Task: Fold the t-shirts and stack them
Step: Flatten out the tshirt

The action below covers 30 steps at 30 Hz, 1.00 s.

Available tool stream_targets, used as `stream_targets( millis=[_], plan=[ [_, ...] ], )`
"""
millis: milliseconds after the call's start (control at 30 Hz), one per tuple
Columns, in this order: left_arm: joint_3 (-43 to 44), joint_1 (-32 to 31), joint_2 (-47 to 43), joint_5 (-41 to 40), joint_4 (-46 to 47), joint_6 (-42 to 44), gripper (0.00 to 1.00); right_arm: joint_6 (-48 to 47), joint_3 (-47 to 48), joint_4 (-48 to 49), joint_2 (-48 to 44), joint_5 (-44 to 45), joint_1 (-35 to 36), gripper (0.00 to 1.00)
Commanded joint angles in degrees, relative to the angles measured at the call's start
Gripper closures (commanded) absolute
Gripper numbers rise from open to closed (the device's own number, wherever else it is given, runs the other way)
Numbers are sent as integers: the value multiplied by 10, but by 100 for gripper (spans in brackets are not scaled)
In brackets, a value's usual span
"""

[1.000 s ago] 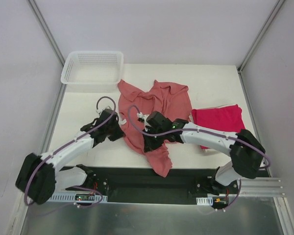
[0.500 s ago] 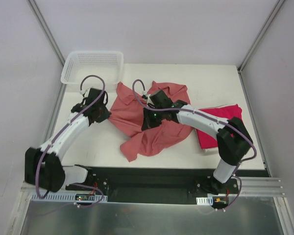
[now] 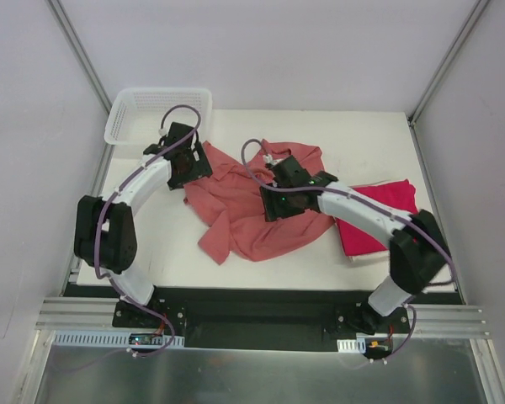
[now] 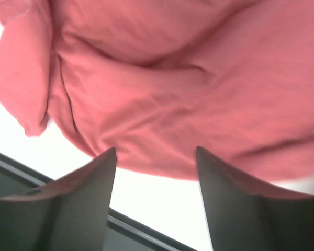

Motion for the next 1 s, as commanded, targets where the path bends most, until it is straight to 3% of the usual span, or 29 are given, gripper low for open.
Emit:
stream_targets(
  millis=[0, 33, 67, 133, 267, 367, 533, 667, 800, 833, 900, 933, 967],
  plan=[
    [-116, -9, -141, 15, -24, -12, 1, 15, -75, 77, -213, 74, -1, 26],
    [-146, -12, -172, 17, -23, -35, 1, 20, -111, 89, -244, 81, -1, 10],
    [-207, -15, -232, 22, -23, -45, 1, 23, -126, 103, -273, 98, -1, 1],
    [-267, -20, -294, 46, -21, -80, 1, 36, -150, 100, -346, 119, -3, 3],
    [-422, -26, -450, 88, -10, -161, 1, 93, -184, 27, -439, 268, -5, 3],
    [-503, -27, -512, 126, 58, -193, 3, 97, -218, 21, -481, 273, -7, 3],
    [-535, -27, -488, 170, 148, -214, 15, 112, -239, 4, -498, 254, -7, 3],
    [-525, -27, -388, 192, 196, -225, 26, 122, -242, -20, -499, 266, -8, 3],
    [-527, -27, -313, 227, 270, -248, 41, 121, -246, -23, -501, 266, -7, 3],
    [-526, -27, -301, 236, 281, -254, 53, 122, -245, -24, -500, 273, -8, 3],
    [-525, -29, -271, 254, 318, -258, 69, 123, -245, -33, -497, 279, -8, 3],
    [-524, -30, -265, 264, 322, -259, 90, 122, -245, -36, -494, 285, -8, 3],
    [-521, -29, -261, 266, 322, -258, 100, 123, -244, -41, -491, 288, -8, 3]
  ],
)
